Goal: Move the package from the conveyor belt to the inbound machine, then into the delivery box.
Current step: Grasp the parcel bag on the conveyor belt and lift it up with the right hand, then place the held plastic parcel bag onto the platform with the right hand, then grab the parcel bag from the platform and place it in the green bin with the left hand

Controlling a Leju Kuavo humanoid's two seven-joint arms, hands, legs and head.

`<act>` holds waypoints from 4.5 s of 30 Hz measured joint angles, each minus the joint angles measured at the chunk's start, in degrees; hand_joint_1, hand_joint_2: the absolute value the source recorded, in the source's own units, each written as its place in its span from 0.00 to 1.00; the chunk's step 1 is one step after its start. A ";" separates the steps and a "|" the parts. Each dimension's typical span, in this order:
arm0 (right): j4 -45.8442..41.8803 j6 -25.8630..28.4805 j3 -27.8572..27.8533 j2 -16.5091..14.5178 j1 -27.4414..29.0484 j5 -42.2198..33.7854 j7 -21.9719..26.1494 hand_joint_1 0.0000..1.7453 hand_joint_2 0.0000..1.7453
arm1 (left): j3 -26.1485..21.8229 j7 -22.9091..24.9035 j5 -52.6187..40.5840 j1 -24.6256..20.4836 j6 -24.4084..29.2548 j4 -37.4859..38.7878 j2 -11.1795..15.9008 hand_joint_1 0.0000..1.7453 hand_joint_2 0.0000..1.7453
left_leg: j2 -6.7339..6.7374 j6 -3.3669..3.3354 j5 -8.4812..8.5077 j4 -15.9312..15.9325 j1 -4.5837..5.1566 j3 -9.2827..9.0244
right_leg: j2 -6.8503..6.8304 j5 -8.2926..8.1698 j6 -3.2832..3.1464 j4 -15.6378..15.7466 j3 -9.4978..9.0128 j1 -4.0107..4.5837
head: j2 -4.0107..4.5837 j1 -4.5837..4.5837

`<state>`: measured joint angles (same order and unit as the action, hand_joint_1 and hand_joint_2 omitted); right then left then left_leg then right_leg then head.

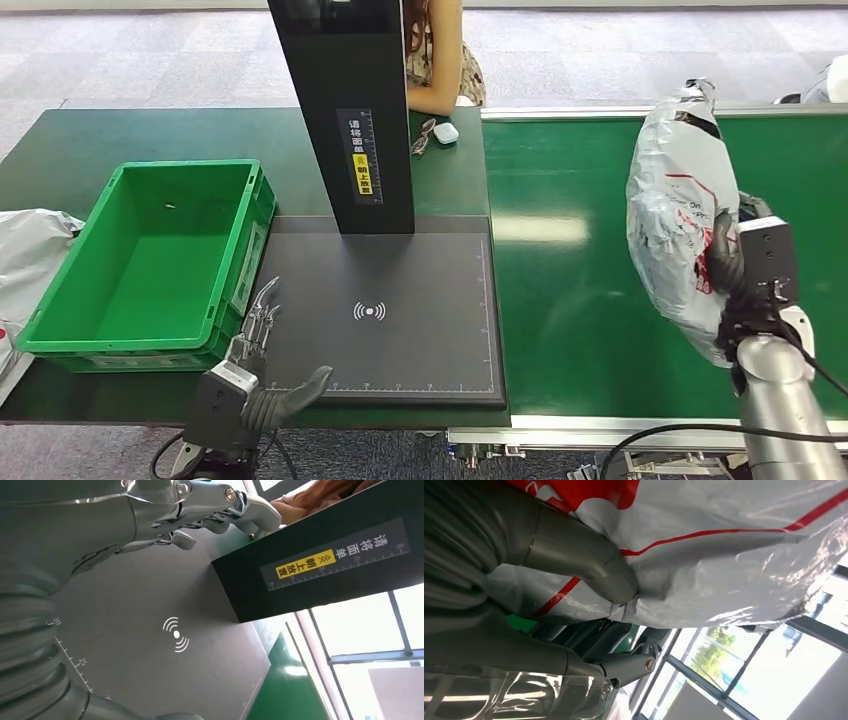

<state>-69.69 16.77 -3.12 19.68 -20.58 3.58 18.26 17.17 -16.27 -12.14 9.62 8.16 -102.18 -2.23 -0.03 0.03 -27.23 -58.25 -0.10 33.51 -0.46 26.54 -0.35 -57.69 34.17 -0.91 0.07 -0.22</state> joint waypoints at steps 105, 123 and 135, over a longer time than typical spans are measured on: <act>-25.38 -30.15 13.35 -26.10 23.36 -28.03 -2.99 0.00 1.00 | 26.74 5.78 -34.68 -39.37 -20.21 38.33 6.61 0.00 1.00 | 0.11 0.10 0.05 0.03 -0.09 -0.07 | 0.10 0.01 -0.19 -0.05 0.01 0.11 | 0.00 0.02; -28.29 -28.68 13.16 -26.89 24.99 -30.58 -2.93 0.00 1.00 | 38.06 4.55 -30.38 -46.64 -17.76 47.16 7.85 0.96 1.00 | 0.04 0.07 -0.03 0.10 -0.10 -1.08 | -0.01 0.11 -0.18 -0.02 -1.10 0.12 | 0.00 0.02; -28.09 -28.51 13.02 -26.89 24.86 -31.25 -2.26 0.00 1.00 | 41.46 2.74 -29.05 -48.62 -17.82 48.11 8.09 1.00 1.00 | 0.00 0.06 0.00 0.09 -0.09 -1.07 | -0.06 0.10 -0.17 -0.01 -1.15 0.10 | 0.00 0.03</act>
<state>-97.79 -11.75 9.90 -7.21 4.28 -27.67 16.00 58.63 -13.52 -41.19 -39.00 -9.67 -54.07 5.86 -0.03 0.10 -27.23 -58.16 -0.19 32.44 -0.52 26.64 -0.52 -57.71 33.01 -0.81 0.07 -0.20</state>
